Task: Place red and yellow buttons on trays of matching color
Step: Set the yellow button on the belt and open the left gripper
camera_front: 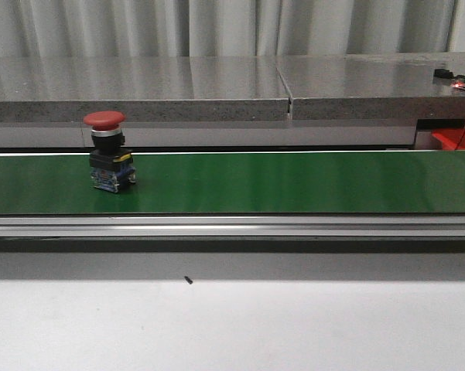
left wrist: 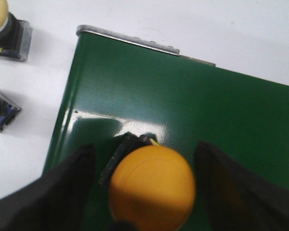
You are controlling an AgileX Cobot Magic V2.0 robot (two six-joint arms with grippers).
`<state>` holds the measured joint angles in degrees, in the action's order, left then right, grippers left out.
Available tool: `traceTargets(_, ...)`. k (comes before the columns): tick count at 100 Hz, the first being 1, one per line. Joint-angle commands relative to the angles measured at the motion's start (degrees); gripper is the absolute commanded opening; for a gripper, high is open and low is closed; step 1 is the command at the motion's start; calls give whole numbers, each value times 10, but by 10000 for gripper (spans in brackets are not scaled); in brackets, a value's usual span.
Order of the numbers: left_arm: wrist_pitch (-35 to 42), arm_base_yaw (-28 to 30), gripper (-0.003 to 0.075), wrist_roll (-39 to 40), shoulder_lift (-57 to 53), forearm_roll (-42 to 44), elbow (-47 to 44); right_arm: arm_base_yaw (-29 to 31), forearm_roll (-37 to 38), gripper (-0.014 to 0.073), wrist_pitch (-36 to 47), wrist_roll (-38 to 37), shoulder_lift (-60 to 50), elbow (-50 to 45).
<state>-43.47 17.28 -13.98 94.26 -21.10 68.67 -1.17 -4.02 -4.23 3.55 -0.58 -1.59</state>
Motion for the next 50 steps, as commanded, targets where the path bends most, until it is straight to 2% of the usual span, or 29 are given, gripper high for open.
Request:
traceTargets(1,14,-3,661,-6,-22,-22,17,-1,4,-68,49,2,-9,10)
traceTargets(7,14,-3,698,-6,-23,-21,17,-1,4,-68,49,2,-9,10)
traceTargets(23,27,-3,659,-6,-47,-20,17,-1,4,-68,49,2,-9,10)
traceTargets(50,48,-7,658,-28,-174,-19,16,-1,4,-68,49,2,-9,10)
